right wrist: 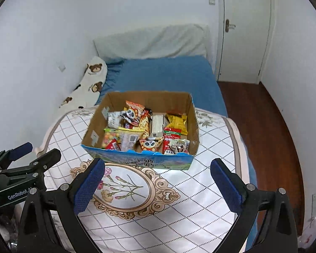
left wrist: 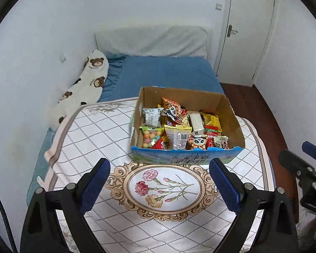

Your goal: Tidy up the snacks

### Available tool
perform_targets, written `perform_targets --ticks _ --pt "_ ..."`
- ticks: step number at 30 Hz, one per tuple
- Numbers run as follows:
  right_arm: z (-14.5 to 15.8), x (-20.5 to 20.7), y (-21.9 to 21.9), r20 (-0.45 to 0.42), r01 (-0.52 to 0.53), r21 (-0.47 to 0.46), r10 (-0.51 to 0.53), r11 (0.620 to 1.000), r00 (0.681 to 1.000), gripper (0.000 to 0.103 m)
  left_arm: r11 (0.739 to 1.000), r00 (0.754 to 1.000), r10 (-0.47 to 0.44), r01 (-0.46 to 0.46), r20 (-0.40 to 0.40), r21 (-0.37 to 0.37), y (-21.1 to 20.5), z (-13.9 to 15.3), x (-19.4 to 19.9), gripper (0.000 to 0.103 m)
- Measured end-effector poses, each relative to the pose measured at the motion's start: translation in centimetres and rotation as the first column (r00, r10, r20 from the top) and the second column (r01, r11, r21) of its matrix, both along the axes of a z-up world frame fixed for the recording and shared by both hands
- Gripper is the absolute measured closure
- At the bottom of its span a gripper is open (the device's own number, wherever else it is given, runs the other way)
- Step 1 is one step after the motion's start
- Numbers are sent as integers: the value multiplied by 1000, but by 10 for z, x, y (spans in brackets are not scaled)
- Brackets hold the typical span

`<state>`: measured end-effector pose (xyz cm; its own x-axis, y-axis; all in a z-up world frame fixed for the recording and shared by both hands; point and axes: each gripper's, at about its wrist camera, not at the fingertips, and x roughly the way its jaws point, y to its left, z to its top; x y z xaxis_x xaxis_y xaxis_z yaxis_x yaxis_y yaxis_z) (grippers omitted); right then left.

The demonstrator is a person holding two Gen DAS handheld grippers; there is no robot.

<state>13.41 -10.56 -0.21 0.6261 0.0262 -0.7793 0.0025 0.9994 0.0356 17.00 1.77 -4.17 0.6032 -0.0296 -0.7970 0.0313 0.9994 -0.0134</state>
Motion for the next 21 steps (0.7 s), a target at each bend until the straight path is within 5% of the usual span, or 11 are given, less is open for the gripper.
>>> perform_targets --ticks 11,21 --pt "46 -59 19 85 -34 -11 35 999 996 0 1000 998 3 -3 66 2 1 35 -50 7" --pt "47 -68 18 97 -15 -19 17 1000 995 0 1000 995 28 -29 96 12 0 35 -55 0"
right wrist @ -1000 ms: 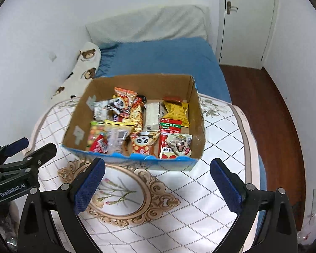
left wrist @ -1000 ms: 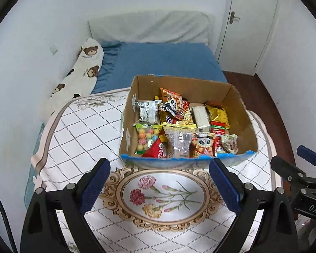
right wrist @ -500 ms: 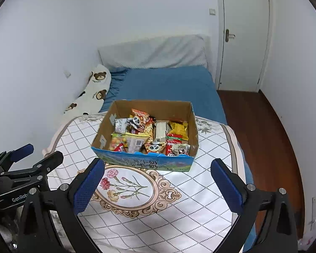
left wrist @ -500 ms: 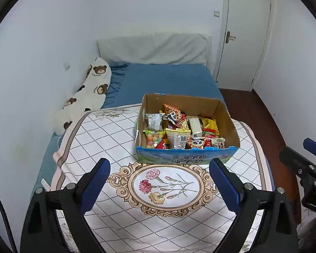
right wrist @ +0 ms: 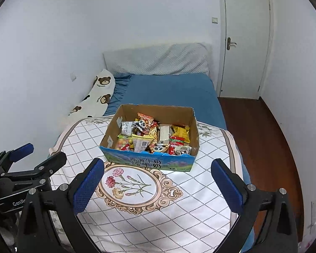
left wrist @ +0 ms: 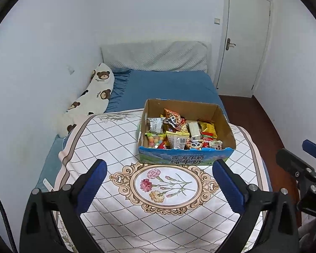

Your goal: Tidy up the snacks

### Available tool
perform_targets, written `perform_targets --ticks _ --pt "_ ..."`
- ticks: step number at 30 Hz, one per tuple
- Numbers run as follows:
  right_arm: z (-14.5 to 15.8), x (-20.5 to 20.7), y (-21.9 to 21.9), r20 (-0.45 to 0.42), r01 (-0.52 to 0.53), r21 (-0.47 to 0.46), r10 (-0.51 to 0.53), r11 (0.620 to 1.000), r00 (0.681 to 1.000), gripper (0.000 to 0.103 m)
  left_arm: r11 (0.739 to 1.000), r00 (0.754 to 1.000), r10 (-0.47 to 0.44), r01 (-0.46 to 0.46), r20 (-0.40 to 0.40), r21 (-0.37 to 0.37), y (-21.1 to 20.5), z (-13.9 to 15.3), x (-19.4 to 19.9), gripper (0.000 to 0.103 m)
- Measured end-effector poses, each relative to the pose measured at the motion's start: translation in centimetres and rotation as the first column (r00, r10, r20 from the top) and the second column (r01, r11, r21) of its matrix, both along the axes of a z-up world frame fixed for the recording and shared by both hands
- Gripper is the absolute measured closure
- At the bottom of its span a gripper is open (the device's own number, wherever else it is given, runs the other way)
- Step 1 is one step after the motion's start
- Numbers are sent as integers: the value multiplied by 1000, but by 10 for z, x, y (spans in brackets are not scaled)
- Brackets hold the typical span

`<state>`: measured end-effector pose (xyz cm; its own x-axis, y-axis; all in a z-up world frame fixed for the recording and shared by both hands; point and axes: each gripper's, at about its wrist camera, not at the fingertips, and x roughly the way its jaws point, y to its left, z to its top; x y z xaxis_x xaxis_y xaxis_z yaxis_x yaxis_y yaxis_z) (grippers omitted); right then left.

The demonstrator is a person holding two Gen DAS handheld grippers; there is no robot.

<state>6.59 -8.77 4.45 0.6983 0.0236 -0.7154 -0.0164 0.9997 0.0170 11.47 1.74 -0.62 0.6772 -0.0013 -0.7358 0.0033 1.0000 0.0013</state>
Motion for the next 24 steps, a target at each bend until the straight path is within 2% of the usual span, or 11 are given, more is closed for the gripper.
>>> perform_targets --ticks 15,24 --pt "-36 54 -22 -5 80 -19 -80 997 997 0 998 999 29 -27 -27 56 -17 -37 56 0" --pt "-59 88 -33 -39 111 -26 -112 993 993 0 997 996 40 -35 -85 65 -19 -60 91 0"
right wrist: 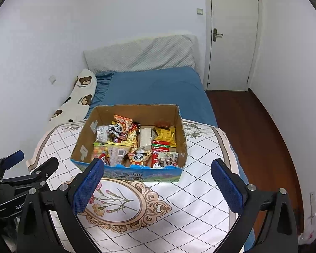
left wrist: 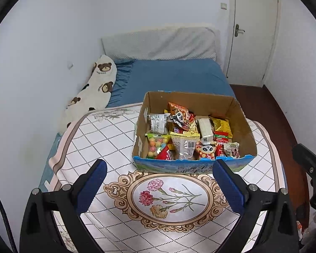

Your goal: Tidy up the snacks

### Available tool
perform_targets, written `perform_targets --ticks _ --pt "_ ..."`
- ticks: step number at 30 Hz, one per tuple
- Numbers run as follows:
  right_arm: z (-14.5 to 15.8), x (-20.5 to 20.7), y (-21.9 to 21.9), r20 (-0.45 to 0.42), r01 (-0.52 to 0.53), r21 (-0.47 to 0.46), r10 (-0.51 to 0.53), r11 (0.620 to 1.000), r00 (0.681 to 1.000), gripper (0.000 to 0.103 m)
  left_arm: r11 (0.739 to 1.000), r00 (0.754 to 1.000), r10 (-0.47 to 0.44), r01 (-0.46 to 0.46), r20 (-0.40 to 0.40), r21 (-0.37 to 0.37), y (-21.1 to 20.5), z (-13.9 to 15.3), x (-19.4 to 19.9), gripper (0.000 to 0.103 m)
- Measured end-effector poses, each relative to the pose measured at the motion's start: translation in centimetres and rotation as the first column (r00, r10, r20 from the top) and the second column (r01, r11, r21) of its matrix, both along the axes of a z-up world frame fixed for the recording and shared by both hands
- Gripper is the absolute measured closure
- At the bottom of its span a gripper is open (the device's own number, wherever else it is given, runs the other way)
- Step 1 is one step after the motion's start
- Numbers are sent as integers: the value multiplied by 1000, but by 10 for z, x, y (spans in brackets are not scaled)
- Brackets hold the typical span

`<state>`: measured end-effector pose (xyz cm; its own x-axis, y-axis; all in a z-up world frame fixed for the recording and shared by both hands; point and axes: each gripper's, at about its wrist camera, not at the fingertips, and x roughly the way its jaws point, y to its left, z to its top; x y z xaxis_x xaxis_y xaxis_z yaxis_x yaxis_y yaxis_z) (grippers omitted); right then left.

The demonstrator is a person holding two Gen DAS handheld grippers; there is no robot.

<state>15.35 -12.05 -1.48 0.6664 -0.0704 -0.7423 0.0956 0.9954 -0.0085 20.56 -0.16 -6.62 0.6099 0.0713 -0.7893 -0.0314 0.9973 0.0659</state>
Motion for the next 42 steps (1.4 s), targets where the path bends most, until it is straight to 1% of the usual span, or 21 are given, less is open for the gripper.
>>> perform_targets --ticks 6,11,26,42 --pt "-11 14 -3 -22 8 -9 -8 1000 1000 0 1000 999 -1 1 -36 -1 -2 -12 12 0" --pt "-18 21 -5 -33 11 -4 -12 1000 999 0 1000 999 -7 6 -51 -7 -2 -17 16 0" --pt "-27 21 -10 -62 24 -7 -24 1000 998 0 1000 998 -15 14 -65 -21 -5 -20 17 0" --pt "-28 20 -10 -63 28 -9 -29 1000 998 0 1000 998 -19 18 -66 -24 -7 -21 15 1"
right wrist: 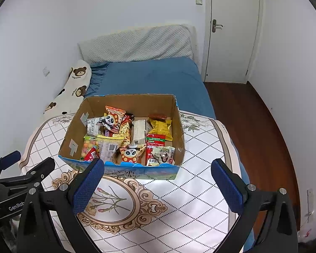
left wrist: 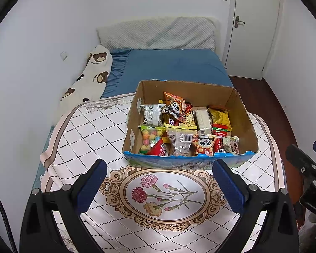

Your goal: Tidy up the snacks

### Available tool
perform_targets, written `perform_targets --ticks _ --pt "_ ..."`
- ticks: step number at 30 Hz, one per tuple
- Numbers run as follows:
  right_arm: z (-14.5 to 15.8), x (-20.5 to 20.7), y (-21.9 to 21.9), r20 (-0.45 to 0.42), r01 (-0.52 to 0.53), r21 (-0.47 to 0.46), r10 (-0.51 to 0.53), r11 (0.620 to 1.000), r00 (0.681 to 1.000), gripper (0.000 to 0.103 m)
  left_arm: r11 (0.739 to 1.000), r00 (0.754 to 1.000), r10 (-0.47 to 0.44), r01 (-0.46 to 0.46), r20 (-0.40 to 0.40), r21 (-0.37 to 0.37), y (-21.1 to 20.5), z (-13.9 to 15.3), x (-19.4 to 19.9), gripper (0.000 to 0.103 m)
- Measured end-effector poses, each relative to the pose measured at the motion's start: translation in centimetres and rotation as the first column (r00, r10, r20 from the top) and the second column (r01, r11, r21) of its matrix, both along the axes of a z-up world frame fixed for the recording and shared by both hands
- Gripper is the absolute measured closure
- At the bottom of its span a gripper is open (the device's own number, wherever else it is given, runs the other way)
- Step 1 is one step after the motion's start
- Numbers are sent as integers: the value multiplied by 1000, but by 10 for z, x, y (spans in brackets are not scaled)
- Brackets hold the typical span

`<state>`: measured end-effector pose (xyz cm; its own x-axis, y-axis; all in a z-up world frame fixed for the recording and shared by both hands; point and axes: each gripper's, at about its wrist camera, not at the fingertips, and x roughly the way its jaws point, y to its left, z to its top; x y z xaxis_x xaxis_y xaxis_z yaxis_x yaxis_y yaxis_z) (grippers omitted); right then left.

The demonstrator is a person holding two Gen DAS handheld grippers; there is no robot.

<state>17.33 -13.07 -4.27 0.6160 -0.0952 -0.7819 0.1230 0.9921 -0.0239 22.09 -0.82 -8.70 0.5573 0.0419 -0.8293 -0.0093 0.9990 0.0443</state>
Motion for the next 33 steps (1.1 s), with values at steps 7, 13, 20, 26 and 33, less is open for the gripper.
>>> perform_targets --ticks 7,13,20,26,33 --pt "-2 0 -2 -3 0 0 0 1000 1000 0 1000 1000 -1 1 3 0 -2 3 0 0" --pt "-3 0 -2 -3 -2 0 2 1000 1000 0 1000 1000 -2 2 3 -4 -3 4 2 0" --pt "-3 0 -3 -4 0 2 0 1000 1000 0 1000 1000 -4 4 8 -3 -4 6 1 0" --pt "-2 -1 -2 -1 -2 -2 2 1000 1000 0 1000 1000 -6 6 11 0 -5 6 1 0" --pt "0 -3 -3 3 1 0 -1 1000 1000 0 1000 1000 -8 8 17 -1 -7 9 1 0"
